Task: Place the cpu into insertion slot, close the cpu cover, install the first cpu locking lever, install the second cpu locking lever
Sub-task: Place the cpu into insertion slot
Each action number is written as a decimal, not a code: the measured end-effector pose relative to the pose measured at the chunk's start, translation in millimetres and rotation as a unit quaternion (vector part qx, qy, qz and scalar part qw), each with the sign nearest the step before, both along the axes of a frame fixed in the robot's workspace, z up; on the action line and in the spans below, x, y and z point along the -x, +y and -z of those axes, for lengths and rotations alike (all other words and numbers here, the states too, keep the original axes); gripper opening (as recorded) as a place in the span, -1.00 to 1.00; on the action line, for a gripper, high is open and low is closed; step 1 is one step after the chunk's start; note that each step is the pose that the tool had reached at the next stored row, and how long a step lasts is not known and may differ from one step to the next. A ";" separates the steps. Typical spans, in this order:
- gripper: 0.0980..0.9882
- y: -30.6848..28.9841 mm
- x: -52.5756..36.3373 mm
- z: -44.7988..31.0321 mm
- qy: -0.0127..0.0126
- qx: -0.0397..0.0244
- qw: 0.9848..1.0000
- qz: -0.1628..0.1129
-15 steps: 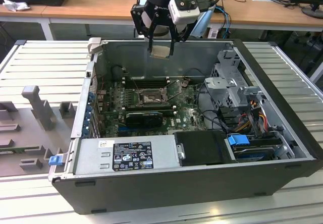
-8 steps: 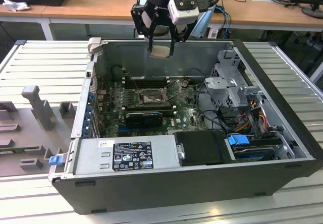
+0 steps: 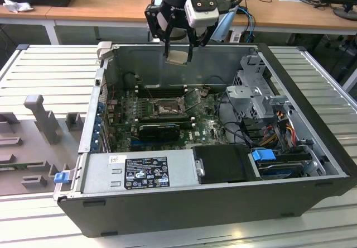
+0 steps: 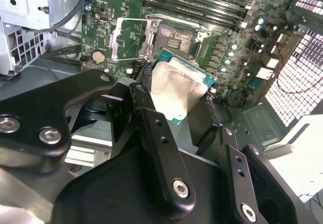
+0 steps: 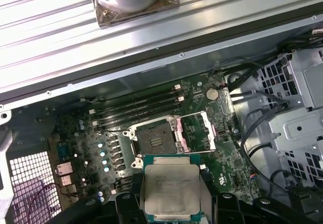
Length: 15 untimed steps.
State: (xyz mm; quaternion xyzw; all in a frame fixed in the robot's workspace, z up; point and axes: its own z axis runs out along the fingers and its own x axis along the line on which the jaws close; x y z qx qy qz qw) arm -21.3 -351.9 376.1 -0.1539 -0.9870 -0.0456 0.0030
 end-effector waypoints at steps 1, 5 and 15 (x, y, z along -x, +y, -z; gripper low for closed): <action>-0.03 0.0 0.0 0.1 0.000 0.000 1.000 0.007; -0.03 0.0 3.8 0.5 0.000 0.000 1.000 0.029; -0.03 -0.2 4.6 5.4 0.000 0.000 0.999 0.046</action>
